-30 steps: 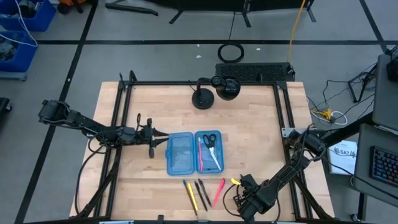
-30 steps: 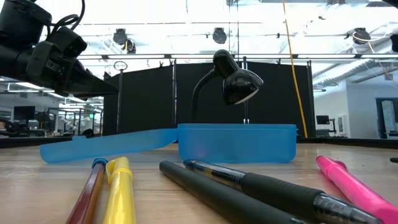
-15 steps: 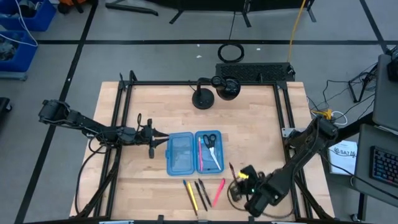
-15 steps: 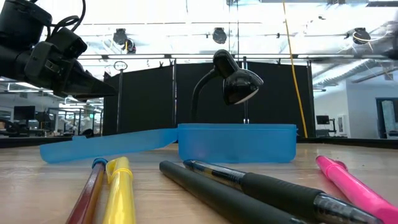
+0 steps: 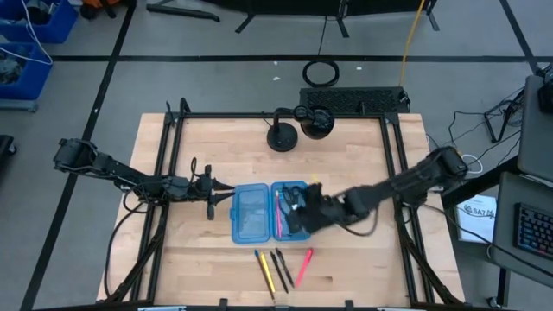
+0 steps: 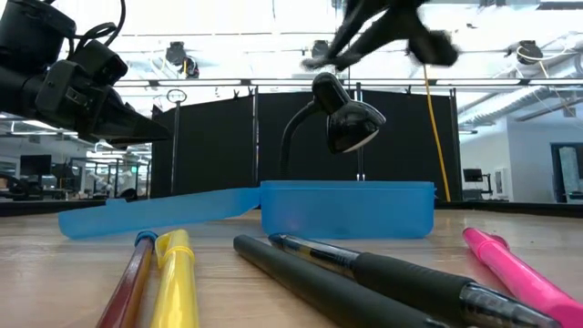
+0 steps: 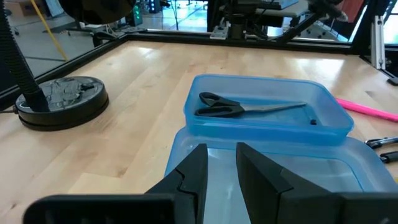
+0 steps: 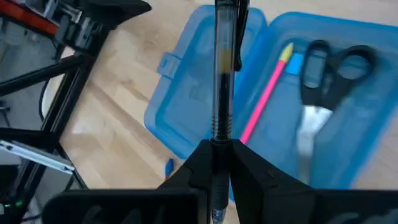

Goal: Pick & place school supplies into a supply box
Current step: Put the right black pen into the blue supply box

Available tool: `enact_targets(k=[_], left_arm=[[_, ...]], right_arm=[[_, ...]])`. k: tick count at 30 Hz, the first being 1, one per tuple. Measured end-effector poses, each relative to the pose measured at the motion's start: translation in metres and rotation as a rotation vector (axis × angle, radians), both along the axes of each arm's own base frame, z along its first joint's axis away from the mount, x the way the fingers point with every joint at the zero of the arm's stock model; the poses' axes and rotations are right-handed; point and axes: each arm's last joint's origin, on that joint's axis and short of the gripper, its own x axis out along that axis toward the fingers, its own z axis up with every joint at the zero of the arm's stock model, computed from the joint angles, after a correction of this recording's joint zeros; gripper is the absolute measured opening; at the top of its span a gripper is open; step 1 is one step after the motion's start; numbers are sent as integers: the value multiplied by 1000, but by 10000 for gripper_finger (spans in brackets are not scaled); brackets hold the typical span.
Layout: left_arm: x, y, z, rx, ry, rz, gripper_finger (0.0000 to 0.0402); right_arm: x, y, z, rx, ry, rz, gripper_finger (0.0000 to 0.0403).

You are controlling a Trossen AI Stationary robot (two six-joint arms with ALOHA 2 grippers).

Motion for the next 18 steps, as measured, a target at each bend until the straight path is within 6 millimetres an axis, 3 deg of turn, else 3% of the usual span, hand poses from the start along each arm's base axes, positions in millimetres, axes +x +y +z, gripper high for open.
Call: enact_targets(k=[7,10,18], left_arm=[[0,0,0,2,5,1,88],[0,0,-1,2,6,1,88],[0,0,-1,-3,6,2,88]], right_arm=[[32,-35,-44,85,139,27,26],[39,-38,-63,75,188,20,26],[47,-41,-79,120,210,11,26]])
